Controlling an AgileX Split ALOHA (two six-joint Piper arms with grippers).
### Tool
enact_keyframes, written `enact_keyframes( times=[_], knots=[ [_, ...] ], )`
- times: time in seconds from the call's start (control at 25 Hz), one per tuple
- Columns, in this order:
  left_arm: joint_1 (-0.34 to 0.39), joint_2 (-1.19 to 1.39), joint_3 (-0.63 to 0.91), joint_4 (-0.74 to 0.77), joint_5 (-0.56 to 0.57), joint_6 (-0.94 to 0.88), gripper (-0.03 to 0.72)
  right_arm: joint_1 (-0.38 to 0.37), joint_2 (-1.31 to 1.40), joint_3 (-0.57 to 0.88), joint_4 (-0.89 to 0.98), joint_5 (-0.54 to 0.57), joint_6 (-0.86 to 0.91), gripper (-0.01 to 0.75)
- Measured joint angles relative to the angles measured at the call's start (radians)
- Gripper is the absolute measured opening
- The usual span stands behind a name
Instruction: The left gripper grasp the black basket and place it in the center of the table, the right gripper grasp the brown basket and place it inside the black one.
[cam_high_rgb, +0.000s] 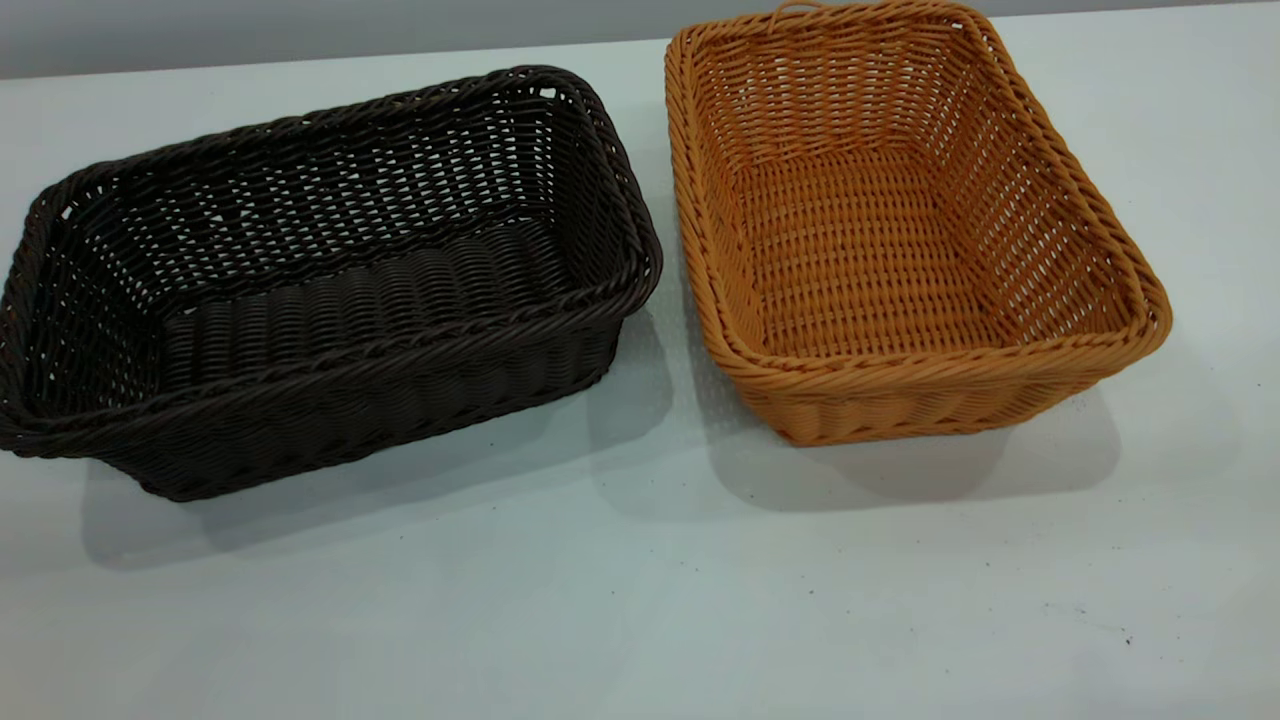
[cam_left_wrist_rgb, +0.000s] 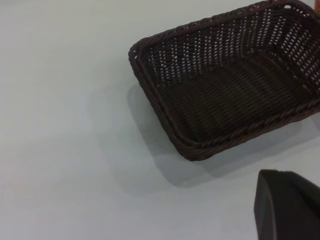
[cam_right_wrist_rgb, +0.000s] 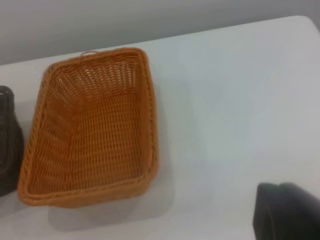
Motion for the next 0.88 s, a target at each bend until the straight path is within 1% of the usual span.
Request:
enact_keyframes(
  times=[0.24, 0.4, 0.52, 0.68, 0.8, 0.88],
  knots=[
    [0.0, 0.011, -0.016, 0.001, 0.017, 0.009, -0.001, 0.0, 0.0, -0.001, 0.005, -0.003, 0.001, 0.004],
    [0.0, 0.094, -0.066, -0.031, 0.038, 0.048, -0.001, 0.0, 0.002, -0.024, 0.12, -0.049, -0.024, 0.004],
    [0.0, 0.182, -0.132, -0.096, 0.033, 0.113, -0.001, 0.0, 0.048, -0.034, 0.237, -0.107, -0.112, 0.009],
    [0.0, 0.309, -0.23, -0.201, 0.018, 0.211, -0.001, 0.0, 0.146, -0.034, 0.404, -0.159, -0.238, 0.058],
    [0.0, 0.402, -0.284, -0.287, -0.046, 0.298, 0.005, 0.0, 0.232, -0.033, 0.526, -0.157, -0.355, 0.12],
    [0.0, 0.45, -0.288, -0.343, -0.087, 0.369, 0.037, 0.0, 0.285, -0.033, 0.599, -0.165, -0.428, 0.17]
  ],
)
